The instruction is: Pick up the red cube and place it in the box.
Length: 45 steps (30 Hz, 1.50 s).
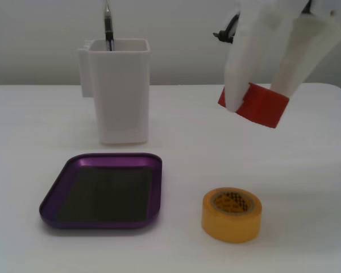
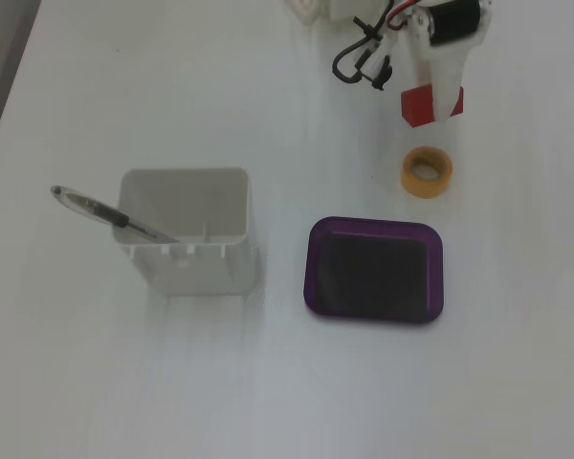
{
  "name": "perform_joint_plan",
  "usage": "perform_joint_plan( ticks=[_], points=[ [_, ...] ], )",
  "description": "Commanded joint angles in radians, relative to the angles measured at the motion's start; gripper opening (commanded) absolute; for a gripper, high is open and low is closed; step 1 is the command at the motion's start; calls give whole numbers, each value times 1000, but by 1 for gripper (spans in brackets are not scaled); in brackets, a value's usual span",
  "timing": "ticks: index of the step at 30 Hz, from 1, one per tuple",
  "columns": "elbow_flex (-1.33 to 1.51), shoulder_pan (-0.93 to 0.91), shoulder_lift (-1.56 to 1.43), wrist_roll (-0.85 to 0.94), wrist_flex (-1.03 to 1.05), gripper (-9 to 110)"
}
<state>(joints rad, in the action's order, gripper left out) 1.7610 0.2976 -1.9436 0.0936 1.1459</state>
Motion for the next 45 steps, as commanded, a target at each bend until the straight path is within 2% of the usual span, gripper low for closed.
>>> perform_joint_plan(
  ticks=[1,7,12,21,31,38,45],
  points=[
    [-54,17,28,-35,-120,-1],
    [-109,-35,215,-97,-350,-1],
    [-225,-123,393,-132,-431,-1],
    [-357,-252,611,-126,-425,-1],
    [-351,-272,635,-118,-423,0],
    [-341,-272,635,-35,-422,0],
    [-341,-272,635,-29,-413,9]
  ],
)
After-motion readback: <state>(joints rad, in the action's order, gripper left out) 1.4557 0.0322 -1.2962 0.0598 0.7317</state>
